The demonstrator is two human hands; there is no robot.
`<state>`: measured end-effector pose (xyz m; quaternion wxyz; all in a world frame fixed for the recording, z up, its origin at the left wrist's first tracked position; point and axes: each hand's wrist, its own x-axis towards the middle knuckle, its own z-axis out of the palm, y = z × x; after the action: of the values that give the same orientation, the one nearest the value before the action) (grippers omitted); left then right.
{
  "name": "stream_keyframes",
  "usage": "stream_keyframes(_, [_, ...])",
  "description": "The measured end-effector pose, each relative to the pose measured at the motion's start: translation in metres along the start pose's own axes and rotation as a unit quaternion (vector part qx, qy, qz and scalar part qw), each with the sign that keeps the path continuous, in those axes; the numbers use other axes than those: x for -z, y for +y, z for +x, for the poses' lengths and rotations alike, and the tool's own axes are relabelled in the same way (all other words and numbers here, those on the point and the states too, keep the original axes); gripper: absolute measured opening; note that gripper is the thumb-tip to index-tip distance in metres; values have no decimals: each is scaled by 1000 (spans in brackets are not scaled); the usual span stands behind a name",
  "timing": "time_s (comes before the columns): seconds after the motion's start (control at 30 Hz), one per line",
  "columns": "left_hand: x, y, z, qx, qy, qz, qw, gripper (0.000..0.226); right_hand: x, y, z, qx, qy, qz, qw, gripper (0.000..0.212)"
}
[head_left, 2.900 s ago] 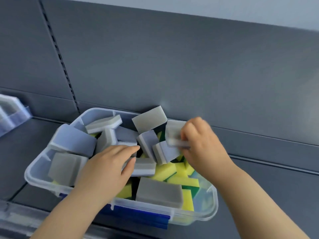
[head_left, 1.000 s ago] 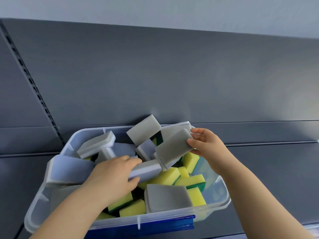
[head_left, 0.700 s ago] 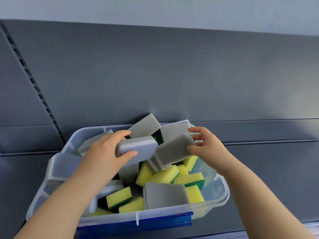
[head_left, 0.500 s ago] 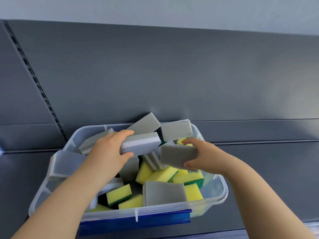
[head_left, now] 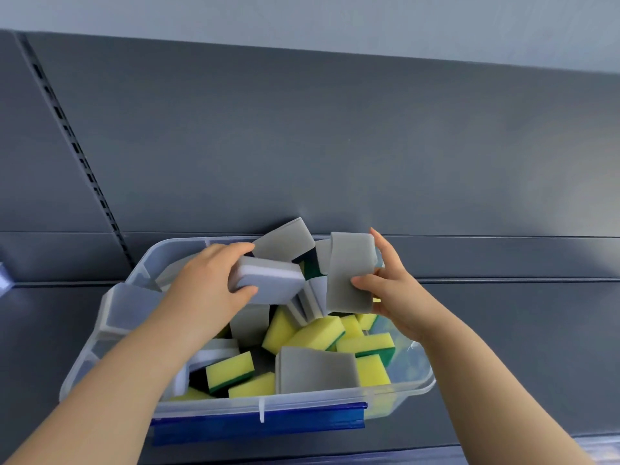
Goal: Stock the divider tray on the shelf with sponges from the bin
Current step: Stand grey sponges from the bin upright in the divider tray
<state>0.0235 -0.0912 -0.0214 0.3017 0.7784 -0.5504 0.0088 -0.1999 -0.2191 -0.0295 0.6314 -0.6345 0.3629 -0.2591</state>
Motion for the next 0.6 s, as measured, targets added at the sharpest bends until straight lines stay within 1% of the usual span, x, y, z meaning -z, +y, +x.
stream_keyframes(0.03, [0, 1, -1, 3, -1, -8, 1000, 55, -1, 1, 0, 10, 3, -28, 1000, 74])
stream_keyframes(0.1, [1, 4, -2, 18, -6, -15, 1000, 52, -4, 2, -1, 19, 14, -89, 996, 72])
stream_keyframes(0.17, [0, 6, -1, 14, 1, 16, 1000, 54, -6, 4, -2, 19, 29, -142, 989, 66])
stream_keyframes(0.2, [0, 6, -1, -3, -4, 30, 1000, 58, -8, 6, -3, 21, 43, -164, 985, 63])
stream_keyframes(0.23, [-1, 8, -2, -33, -25, 30, 999, 64, -8, 8, -3, 23, 62, -181, 981, 61])
stream_keyframes(0.27, [-4, 10, -4, -70, -66, 10, 995, 68, -9, 10, -3, 25, 84, -192, 978, 60])
stream_keyframes(0.3, [-7, 14, -6, -103, -118, -33, 987, 65, -9, 12, -3, 27, 105, -200, 974, 58])
stream_keyframes(0.33, [-8, 21, -9, -116, -169, -85, 975, 54, -9, 13, -3, 27, 120, -211, 970, 56])
stream_keyframes(0.37, [-10, 25, -11, -117, -202, -132, 963, 39, -8, 15, -3, 26, 129, -224, 966, 55])
stream_keyframes(0.4, [-12, 27, -11, -112, -211, -160, 958, 34, -6, 16, -5, 24, 135, -235, 962, 54])
stream_keyframes(0.43, [-15, 27, -9, -104, -202, -171, 959, 38, -4, 17, -6, 22, 139, -243, 960, 53])
stream_keyframes(0.5, [-21, 24, -1, -81, -191, -139, 968, 42, 1, 19, -10, 18, 145, -254, 956, 52])
stream_keyframes(0.53, [-24, 21, 5, -67, -201, -117, 970, 41, 2, 20, -12, 16, 146, -261, 954, 51])
stream_keyframes(0.6, [-34, 16, 15, -29, -248, -90, 964, 42, 4, 19, -16, 12, 146, -277, 950, 51])
